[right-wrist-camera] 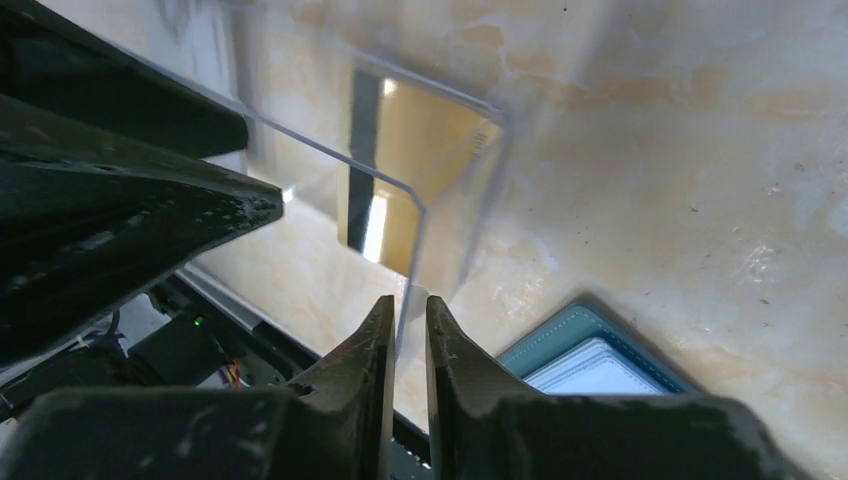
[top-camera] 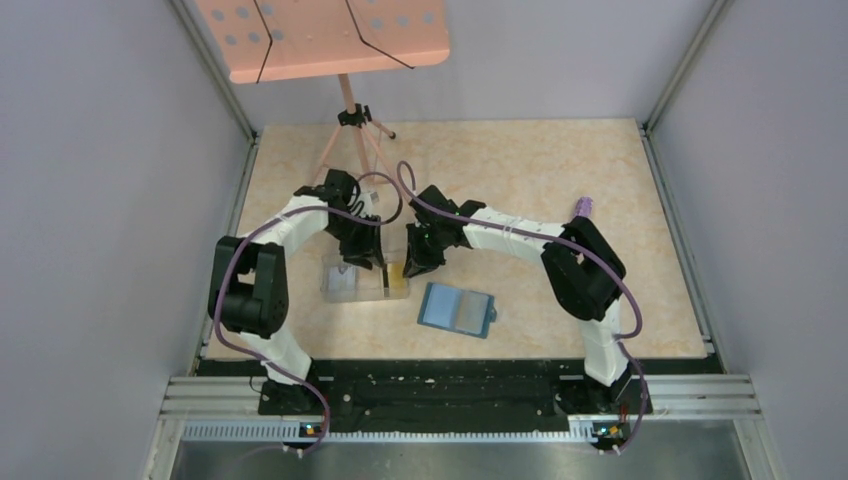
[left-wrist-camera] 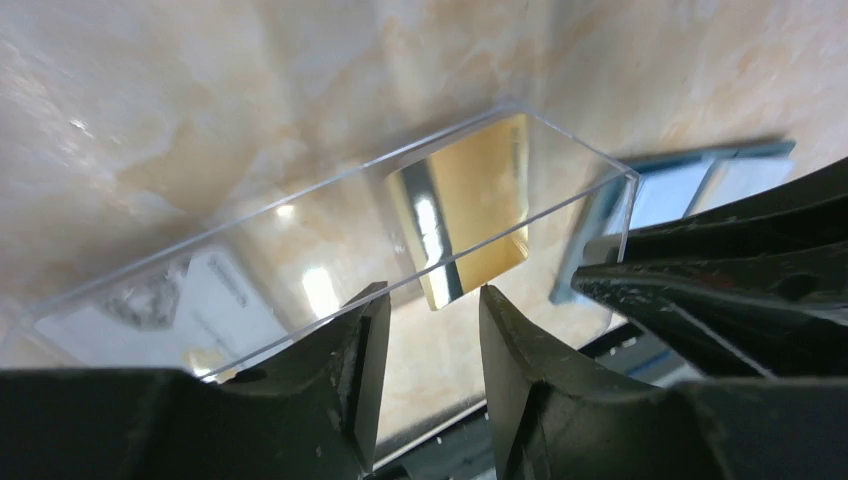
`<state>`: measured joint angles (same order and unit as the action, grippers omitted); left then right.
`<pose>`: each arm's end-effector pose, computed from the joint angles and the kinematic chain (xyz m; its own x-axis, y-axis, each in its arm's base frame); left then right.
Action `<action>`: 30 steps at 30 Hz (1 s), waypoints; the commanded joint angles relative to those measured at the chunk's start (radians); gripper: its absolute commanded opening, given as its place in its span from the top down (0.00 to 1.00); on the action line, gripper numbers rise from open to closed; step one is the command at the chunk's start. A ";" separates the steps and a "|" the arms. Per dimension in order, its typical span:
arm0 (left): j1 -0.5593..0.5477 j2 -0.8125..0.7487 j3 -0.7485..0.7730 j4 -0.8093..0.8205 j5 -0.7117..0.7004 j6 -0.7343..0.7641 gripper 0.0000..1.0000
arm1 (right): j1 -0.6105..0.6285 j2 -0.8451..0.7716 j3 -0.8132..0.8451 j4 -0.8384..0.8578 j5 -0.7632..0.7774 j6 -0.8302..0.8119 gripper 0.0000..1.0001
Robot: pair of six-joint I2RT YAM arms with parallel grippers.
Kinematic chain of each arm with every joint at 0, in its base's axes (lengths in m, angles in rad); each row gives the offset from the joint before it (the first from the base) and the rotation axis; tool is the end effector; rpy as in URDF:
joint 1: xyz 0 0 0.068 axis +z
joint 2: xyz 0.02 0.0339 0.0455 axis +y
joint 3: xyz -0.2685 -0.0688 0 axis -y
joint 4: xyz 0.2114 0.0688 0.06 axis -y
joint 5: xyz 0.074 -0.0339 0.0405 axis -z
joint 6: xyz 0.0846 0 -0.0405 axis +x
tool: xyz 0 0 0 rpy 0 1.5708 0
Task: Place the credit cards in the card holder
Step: Pick up the credit card from the storage box.
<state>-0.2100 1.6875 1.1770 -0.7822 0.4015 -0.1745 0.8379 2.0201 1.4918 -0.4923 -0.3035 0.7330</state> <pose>0.2931 -0.0963 0.1832 -0.9777 0.0450 -0.2051 0.1290 0.8994 -0.4177 0.2691 0.3368 0.1687 -0.9683 -0.1214 -0.2181 -0.2232 0.8121 0.5392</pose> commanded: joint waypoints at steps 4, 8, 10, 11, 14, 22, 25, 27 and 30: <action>-0.026 0.053 -0.006 0.012 0.020 0.034 0.56 | 0.039 -0.020 0.030 -0.041 0.015 -0.057 0.96; -0.029 0.061 -0.039 0.040 0.029 0.008 0.57 | 0.038 -0.043 -0.006 0.017 -0.025 -0.017 0.91; -0.032 0.057 -0.055 0.053 0.015 -0.001 0.57 | 0.038 -0.053 -0.036 0.058 -0.051 0.022 0.84; -0.033 0.055 -0.062 0.055 0.003 -0.003 0.57 | 0.038 -0.060 -0.051 0.081 -0.065 0.039 0.81; -0.040 0.052 -0.077 0.054 -0.040 -0.003 0.57 | 0.037 -0.085 -0.107 0.182 -0.103 0.101 0.73; -0.075 0.047 -0.134 0.087 -0.125 -0.009 0.57 | 0.038 -0.107 -0.177 0.290 -0.145 0.174 0.70; -0.081 0.051 -0.157 0.115 -0.108 -0.023 0.58 | 0.037 -0.113 -0.194 0.309 -0.147 0.184 0.71; -0.086 0.054 -0.170 0.131 -0.082 -0.034 0.61 | 0.038 -0.115 -0.205 0.323 -0.151 0.190 0.72; -0.088 0.047 -0.189 0.161 -0.024 -0.050 0.65 | 0.037 -0.119 -0.217 0.339 -0.154 0.198 0.73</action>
<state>-0.2863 1.7092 1.0492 -0.6853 0.3122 -0.1951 0.8562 1.9640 1.2846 -0.2310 -0.3969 0.9024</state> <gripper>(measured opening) 0.370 0.281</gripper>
